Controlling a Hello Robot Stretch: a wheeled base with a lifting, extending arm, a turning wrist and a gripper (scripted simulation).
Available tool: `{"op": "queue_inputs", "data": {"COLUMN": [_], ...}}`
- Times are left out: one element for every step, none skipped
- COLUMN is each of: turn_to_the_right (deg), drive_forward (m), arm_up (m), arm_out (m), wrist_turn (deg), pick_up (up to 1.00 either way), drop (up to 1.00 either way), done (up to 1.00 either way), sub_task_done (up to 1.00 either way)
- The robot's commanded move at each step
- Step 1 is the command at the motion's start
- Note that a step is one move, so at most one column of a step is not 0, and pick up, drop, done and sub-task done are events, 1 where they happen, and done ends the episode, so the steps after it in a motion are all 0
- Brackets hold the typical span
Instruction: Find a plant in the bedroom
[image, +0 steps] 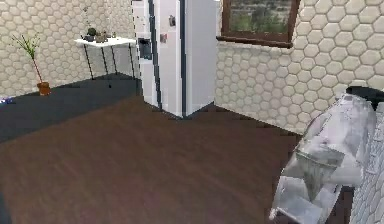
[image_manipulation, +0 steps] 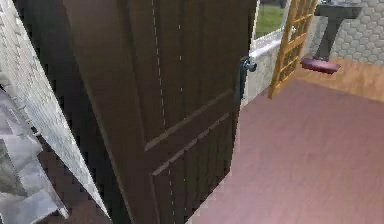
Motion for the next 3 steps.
{"op": "queue_inputs", "data": {"turn_to_the_right": [0.0,-45.0,-3.0], "drive_forward": [0.4,0.0,0.0], "arm_up": [0.0,0.0,0.0], "arm_out": [0.0,0.0,0.0], "wrist_turn": [0.0,0.0,0.0], "pick_up": [0.0,0.0,0.0], "drop": [0.0,0.0,0.0], "done": [0.0,0.0,0.0], "sub_task_done": [0.0,0.0,0.0]}}
